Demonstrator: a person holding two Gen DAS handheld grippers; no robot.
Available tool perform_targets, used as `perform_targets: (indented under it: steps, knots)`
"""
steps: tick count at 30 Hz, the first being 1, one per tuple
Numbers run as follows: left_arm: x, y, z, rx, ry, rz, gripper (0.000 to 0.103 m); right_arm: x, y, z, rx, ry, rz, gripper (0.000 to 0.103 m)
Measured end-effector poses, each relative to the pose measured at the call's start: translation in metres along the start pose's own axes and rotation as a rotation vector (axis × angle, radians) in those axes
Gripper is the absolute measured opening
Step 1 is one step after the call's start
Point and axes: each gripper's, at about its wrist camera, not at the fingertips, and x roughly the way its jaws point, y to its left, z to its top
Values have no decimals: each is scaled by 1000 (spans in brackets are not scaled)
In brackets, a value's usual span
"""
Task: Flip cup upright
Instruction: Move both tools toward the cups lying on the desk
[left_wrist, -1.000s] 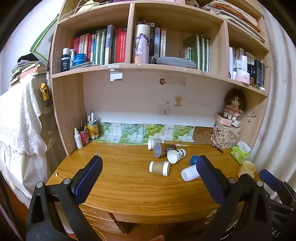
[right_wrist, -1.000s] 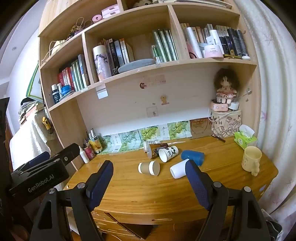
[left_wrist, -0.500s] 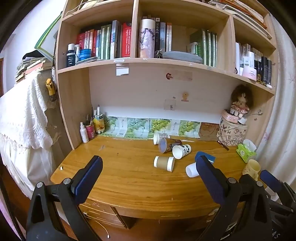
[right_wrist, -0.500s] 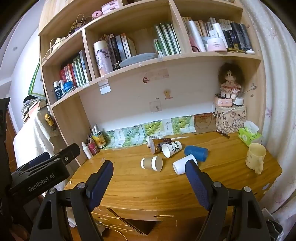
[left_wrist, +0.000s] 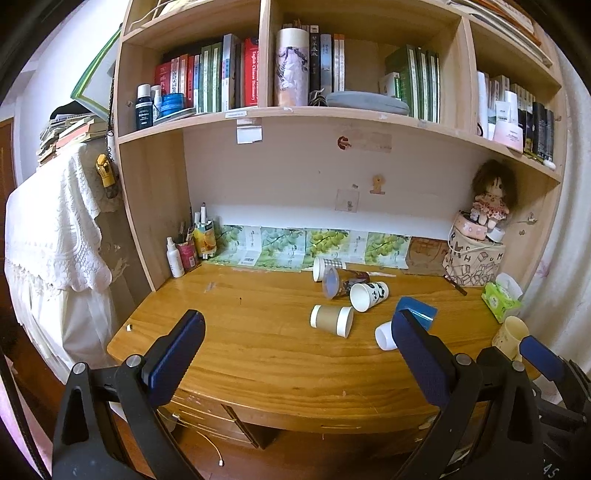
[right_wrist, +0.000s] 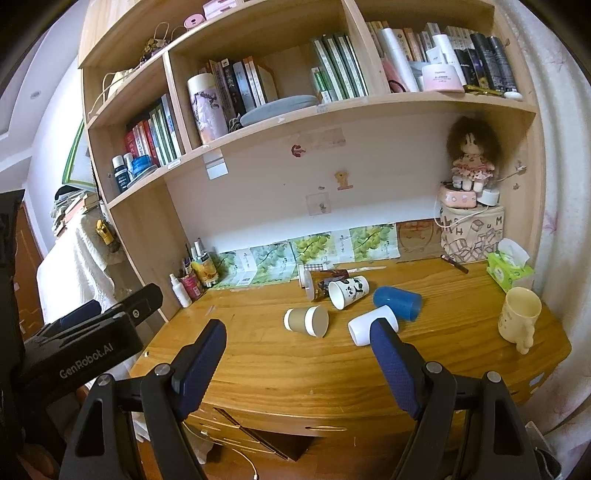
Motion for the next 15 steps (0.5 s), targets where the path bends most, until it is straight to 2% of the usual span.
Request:
perform_targets:
  steps: [6,15]
  knots:
    - [7,-4,-1,-27,26,10,101,10,-10,2,-15,44,20,81]
    - [31,-7,11,-85,68,-4,101,38,-27,11,11,139,-22,81]
